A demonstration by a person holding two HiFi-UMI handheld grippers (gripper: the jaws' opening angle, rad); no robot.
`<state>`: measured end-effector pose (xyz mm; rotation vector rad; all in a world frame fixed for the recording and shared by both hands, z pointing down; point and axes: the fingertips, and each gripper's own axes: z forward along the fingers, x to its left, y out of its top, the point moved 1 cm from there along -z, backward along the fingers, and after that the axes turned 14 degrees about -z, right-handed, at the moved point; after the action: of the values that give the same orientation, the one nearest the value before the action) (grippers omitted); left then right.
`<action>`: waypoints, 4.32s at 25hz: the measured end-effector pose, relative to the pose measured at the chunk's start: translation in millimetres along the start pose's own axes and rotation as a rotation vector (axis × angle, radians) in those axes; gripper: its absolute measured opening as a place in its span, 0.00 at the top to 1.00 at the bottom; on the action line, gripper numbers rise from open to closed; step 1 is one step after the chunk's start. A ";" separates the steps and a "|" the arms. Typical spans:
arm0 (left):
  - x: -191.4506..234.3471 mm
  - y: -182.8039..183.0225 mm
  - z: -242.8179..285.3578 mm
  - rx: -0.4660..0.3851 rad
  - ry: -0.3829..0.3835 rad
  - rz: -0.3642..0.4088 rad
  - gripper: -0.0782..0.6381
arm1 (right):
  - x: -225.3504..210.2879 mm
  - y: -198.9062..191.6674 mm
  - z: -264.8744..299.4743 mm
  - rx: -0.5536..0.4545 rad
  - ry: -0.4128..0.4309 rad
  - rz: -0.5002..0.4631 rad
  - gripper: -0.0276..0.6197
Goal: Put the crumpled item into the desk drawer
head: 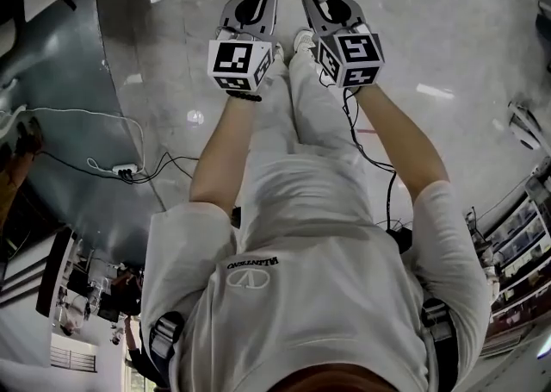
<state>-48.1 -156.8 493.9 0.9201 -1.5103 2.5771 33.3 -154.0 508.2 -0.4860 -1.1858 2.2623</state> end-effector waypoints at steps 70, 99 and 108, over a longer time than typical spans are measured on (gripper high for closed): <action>109.6 -174.7 100.6 0.194 0.117 -0.120 0.89 | -10.0 -169.5 136.2 0.195 0.047 0.094 0.82; 110.1 -169.5 104.1 0.194 0.120 -0.126 0.89 | -9.2 -174.1 141.9 0.233 0.068 0.118 0.78; 112.4 -174.9 102.9 0.196 0.118 -0.130 0.89 | -6.2 -181.9 141.9 0.241 0.067 0.122 0.73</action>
<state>-39.8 -176.6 724.9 0.8332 -1.1455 2.6661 14.8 -163.1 738.1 -0.5472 -0.8568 2.4316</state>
